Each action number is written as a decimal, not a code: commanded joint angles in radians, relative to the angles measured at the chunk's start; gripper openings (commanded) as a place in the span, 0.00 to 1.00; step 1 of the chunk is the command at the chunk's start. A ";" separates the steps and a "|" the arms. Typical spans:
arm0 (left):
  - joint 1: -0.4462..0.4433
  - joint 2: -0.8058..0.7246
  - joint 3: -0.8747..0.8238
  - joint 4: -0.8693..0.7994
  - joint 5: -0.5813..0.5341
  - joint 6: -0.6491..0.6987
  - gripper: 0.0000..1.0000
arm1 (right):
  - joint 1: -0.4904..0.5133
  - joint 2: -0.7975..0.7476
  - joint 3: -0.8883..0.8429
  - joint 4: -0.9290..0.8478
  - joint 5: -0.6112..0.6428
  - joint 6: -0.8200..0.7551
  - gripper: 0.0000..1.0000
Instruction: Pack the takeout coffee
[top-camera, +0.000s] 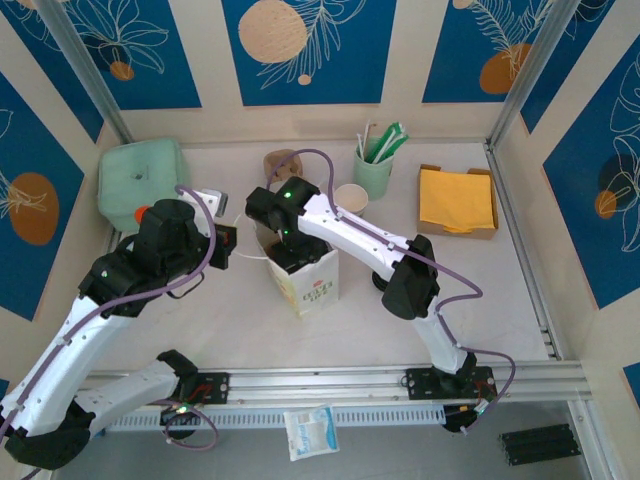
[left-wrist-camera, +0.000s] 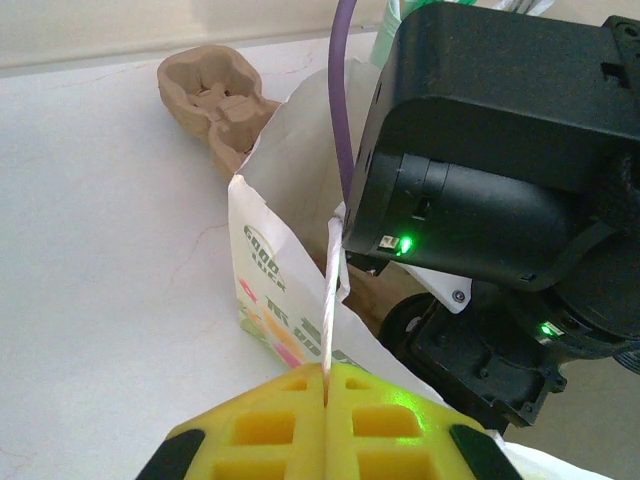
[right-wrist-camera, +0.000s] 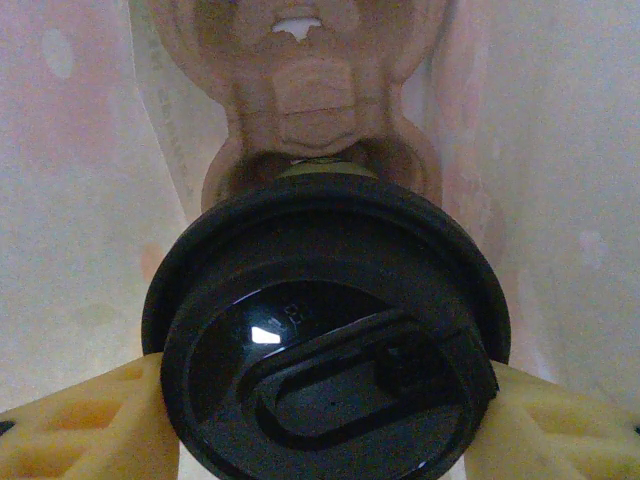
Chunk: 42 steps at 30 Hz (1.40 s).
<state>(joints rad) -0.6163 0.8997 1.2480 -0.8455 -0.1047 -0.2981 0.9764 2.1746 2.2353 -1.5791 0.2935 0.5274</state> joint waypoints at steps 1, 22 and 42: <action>0.007 0.002 0.008 0.005 0.004 -0.012 0.00 | -0.005 -0.052 -0.008 -0.006 -0.024 -0.010 0.57; 0.007 0.005 0.013 0.005 0.008 -0.012 0.00 | -0.013 -0.053 -0.008 -0.003 -0.033 -0.017 0.57; 0.007 0.003 0.012 0.008 0.017 -0.018 0.00 | -0.041 -0.045 -0.064 0.050 -0.050 -0.020 0.57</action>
<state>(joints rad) -0.6163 0.9070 1.2480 -0.8455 -0.1043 -0.3084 0.9440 2.1727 2.1925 -1.5345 0.2665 0.5194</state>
